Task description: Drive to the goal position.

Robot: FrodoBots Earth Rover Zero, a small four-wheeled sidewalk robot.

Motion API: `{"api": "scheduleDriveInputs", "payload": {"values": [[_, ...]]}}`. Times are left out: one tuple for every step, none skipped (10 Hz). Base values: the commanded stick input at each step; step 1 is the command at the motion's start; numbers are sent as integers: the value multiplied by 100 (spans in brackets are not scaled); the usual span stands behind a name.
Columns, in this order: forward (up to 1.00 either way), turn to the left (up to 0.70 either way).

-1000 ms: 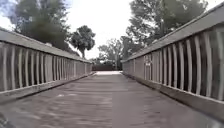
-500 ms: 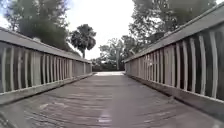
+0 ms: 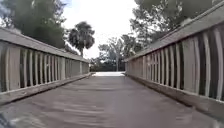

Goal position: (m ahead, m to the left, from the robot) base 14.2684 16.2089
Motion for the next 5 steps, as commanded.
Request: {"api": "scheduleDriveInputs", "payload": {"values": [[100,0],[100,14],[100,27],[100,27],[100,27]]}}
